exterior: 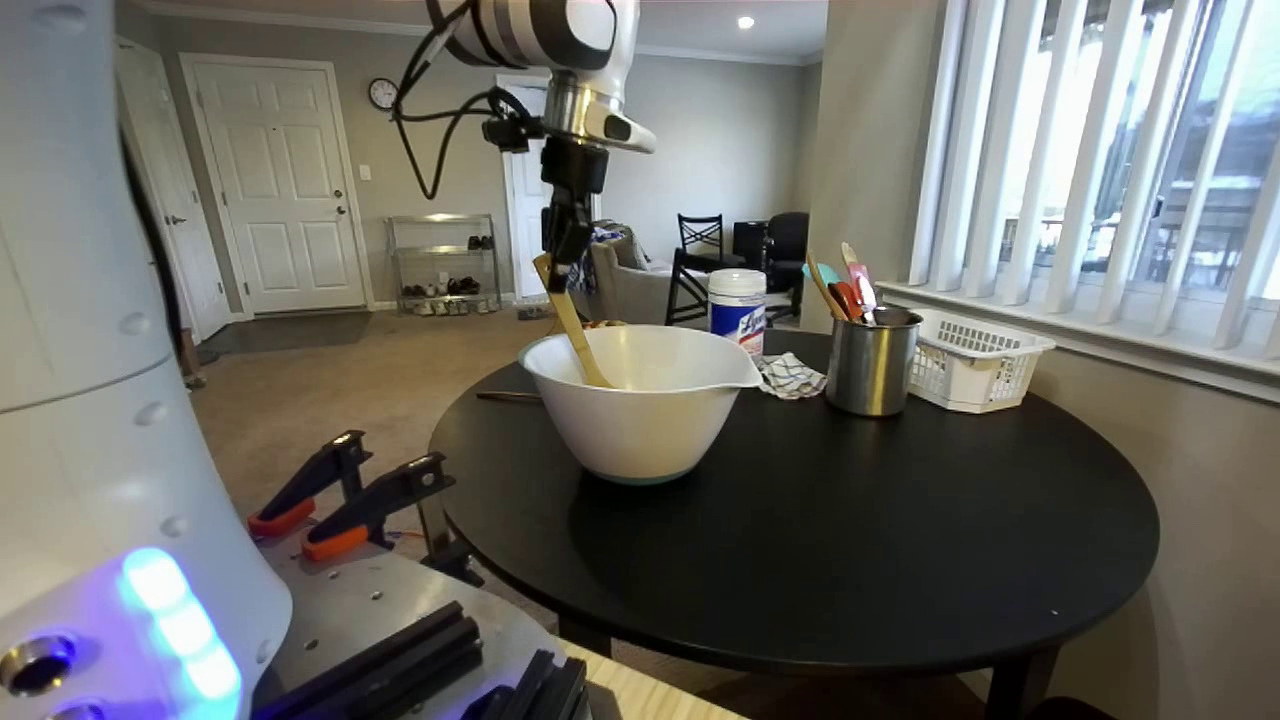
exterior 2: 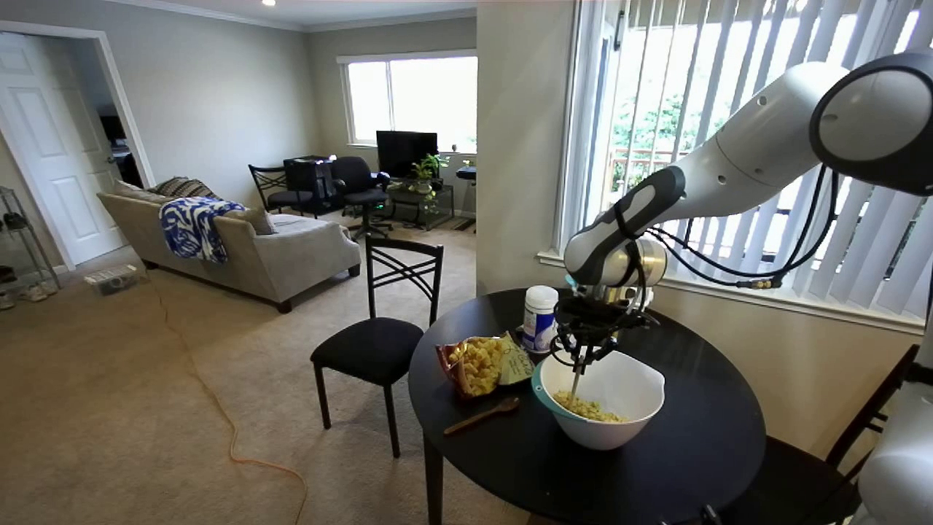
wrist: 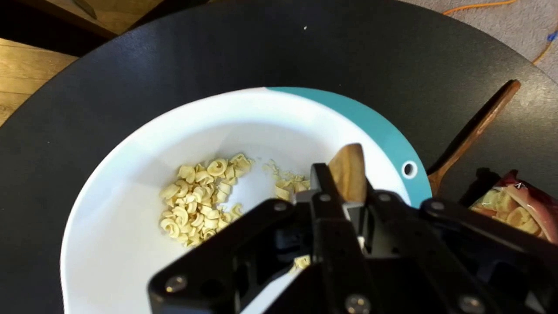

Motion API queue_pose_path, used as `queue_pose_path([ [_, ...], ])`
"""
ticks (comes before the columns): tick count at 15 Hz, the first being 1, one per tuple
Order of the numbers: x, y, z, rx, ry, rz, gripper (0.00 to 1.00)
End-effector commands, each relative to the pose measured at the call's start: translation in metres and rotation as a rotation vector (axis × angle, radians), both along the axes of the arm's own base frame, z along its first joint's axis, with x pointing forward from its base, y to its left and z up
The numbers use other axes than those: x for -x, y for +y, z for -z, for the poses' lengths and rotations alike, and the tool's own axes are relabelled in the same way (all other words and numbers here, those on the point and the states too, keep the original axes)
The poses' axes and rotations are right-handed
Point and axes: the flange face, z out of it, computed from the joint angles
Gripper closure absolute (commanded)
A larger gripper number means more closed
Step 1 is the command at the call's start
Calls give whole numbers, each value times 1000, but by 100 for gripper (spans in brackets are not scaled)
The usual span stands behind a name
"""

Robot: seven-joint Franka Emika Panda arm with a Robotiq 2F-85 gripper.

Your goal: Stir in the bowl

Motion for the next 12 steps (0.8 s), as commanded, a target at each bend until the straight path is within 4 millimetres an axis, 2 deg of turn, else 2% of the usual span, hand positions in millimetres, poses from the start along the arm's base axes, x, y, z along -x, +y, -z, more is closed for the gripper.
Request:
queue_pose_path([
  [1, 6, -3, 15, 51, -7, -31, 97],
  [6, 16, -17, 10, 151, 39, -113, 97],
  [12, 27, -42, 14, 275, 130, -189, 97],
])
